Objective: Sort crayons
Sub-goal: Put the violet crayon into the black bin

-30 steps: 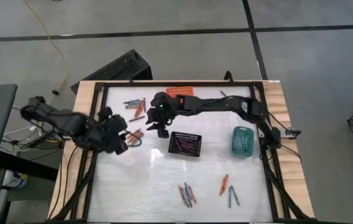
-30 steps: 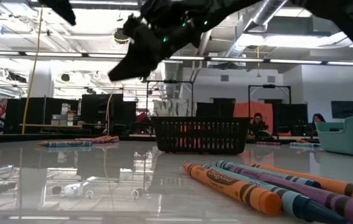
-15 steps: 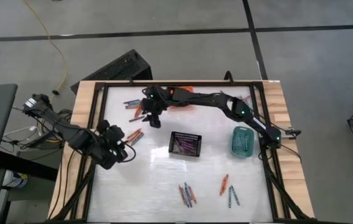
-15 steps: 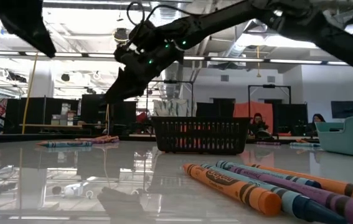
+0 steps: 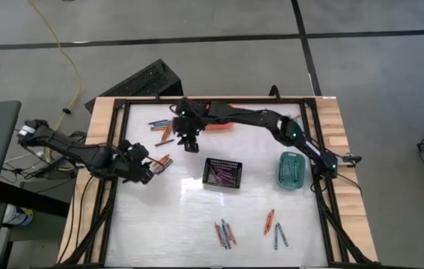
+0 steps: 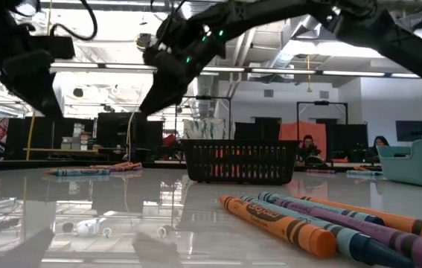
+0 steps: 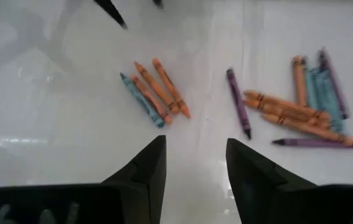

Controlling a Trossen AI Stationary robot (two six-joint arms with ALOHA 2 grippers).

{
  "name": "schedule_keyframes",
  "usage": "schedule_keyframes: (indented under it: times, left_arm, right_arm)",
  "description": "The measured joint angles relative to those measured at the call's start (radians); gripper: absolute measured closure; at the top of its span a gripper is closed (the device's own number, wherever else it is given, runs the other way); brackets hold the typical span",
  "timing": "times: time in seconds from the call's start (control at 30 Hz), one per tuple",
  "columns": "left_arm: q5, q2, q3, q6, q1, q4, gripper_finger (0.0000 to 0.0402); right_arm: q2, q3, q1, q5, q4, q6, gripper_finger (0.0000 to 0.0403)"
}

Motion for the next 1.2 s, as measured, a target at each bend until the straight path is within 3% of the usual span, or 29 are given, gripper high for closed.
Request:
schedule_keyframes:
  times: [0.13, 0.27, 0.43, 0.6, 0.8, 1.0, 1.2]
  left_arm:
    - [0.059, -0.049, -0.032, 0.092, 0.138, 0.022, 0.0253]
    - [0.216, -0.056, -0.048, 0.173, 0.275, 0.105, 0.0255]
    - [0.331, 0.013, -0.047, 0.29, 0.454, 0.224, 0.0253]
    - [0.434, 0.14, 0.003, 0.407, 0.624, 0.211, 0.0252]
    - [0.474, 0.297, 0.146, 0.617, 0.712, 0.154, 0.0252]
    - [0.544, 0.485, 0.304, 0.782, 0.786, -0.015, 0.0252]
    - [0.549, 0.645, 0.358, 0.878, 0.825, -0.078, 0.0252]
  right_arm:
    - [-0.063, 0.0, 0.004, -0.003, -0.051, 0.0, 0.0245]
    - [-0.128, 0.0, 0.016, -0.021, -0.104, 0.003, 0.0245]
    - [-0.184, 0.0, 0.037, -0.021, -0.15, 0.015, 0.0245]
    - [-0.238, 0.0, 0.061, -0.021, -0.219, 0.021, 0.0245]
    - [-0.263, 0.0, 0.094, -0.021, -0.293, 0.019, 0.0245]
    - [-0.279, 0.0, 0.123, -0.02, -0.388, 0.007, 0.0245]
    - [-0.295, -0.001, 0.137, -0.018, -0.474, 0.005, 0.0245]
